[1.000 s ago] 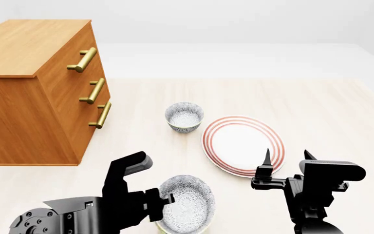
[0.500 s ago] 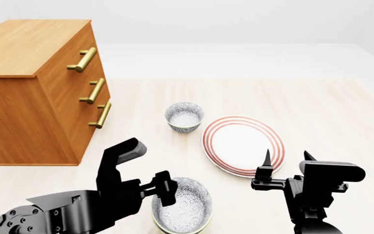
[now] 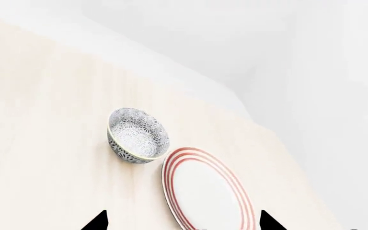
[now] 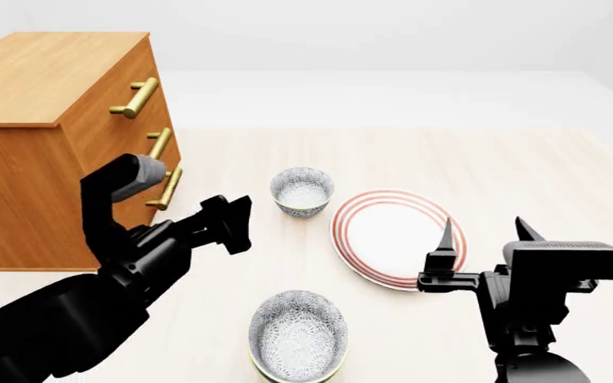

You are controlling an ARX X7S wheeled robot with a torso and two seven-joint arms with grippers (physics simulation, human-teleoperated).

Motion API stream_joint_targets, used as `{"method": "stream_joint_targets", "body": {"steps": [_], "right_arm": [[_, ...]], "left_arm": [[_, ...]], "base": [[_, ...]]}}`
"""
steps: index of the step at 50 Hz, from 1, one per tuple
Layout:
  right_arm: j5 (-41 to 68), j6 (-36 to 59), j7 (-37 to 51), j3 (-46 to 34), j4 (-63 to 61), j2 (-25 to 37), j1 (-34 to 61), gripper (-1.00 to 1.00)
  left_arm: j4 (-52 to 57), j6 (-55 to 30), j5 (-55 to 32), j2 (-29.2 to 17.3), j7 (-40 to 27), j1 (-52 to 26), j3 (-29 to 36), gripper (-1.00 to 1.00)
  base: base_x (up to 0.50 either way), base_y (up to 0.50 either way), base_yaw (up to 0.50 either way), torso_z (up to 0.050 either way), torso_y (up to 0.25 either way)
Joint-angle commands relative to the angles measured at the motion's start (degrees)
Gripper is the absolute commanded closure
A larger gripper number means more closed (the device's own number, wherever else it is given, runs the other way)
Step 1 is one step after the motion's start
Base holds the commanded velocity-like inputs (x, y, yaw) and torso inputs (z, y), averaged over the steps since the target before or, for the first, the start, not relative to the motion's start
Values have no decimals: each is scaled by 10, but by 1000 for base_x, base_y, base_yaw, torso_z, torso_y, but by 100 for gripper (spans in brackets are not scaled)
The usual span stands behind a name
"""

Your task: Stack the bowl in the middle on the bowl at the back.

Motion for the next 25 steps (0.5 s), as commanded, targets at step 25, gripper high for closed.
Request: {"method": "stream_joint_targets", "body": {"steps": [25], "right_arm": [[164, -214, 652, -596, -340, 574, 362, -100]], "left_arm": [[234, 297, 345, 22, 65, 187, -185, -100]], "base": [[0, 0, 0, 0, 0]]}}
